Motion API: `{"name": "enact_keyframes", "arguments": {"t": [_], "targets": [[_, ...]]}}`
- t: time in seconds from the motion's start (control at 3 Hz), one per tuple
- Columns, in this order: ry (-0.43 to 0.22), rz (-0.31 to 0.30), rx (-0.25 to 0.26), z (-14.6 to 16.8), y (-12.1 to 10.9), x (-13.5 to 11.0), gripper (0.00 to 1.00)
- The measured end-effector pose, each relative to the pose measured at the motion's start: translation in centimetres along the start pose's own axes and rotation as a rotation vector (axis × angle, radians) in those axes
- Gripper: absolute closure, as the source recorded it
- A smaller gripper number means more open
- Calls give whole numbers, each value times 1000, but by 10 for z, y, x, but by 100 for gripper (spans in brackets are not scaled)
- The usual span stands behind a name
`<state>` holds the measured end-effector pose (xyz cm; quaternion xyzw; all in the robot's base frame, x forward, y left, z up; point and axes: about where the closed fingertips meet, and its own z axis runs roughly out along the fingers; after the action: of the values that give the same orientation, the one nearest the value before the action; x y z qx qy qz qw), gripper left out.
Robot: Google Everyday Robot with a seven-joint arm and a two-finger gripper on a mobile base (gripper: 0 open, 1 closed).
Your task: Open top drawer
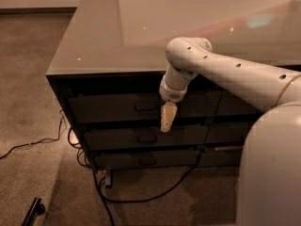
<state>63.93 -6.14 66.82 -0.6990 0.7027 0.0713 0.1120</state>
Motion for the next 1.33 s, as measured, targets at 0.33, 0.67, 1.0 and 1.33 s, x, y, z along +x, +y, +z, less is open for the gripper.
{"name": "enact_keyframes", "arguments": {"t": [0.33, 0.67, 1.0, 1.33], "targets": [[-10, 3, -22, 20, 0, 0, 0], [-14, 4, -38, 29, 1, -2, 0], [-12, 3, -48, 28, 3, -3, 19], [-12, 3, -48, 25, 3, -3, 42]]}}
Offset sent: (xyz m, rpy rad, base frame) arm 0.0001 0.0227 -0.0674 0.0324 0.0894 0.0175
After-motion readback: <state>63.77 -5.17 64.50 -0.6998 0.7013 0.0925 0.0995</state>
